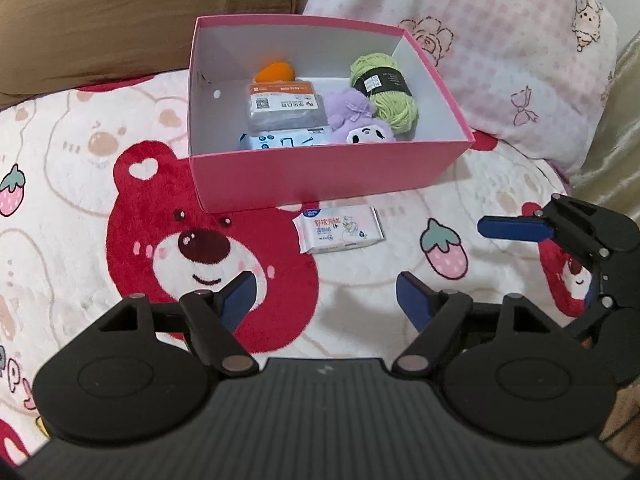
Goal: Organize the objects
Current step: 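Withdraw the left gripper from the box toward the white wipes pack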
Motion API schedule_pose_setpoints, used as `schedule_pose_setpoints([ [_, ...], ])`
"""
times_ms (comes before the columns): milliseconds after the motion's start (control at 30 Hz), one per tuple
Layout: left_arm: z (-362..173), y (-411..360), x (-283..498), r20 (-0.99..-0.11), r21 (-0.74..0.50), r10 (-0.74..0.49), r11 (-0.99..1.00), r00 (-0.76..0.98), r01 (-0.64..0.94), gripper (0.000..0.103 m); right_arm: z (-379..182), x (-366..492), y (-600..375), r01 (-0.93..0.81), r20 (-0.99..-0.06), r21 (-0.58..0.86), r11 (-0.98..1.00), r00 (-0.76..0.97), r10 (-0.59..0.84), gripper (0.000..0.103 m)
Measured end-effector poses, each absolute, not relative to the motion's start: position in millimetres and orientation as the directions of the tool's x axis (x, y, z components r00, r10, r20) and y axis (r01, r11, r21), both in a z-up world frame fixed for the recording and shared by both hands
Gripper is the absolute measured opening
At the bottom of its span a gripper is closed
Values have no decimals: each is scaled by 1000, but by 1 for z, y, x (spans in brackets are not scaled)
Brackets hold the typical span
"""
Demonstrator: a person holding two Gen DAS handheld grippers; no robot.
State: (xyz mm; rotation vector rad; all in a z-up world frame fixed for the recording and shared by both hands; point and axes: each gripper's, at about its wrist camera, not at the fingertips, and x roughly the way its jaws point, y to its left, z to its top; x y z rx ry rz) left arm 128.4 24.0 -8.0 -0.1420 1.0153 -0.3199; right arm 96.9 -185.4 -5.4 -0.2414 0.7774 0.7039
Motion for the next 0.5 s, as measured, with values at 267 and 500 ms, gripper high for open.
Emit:
schedule_pose_setpoints([
  [267, -45, 30, 134, -802, -329, -353, 934, 482, 137, 76, -33, 104, -184, -648, -703, 61, 759, 512, 493, 91],
  [500, -70, 25, 142, -817, -336, -347, 936, 461, 109, 78, -65, 119, -189, -555, -746, 85, 828, 515, 422, 91],
])
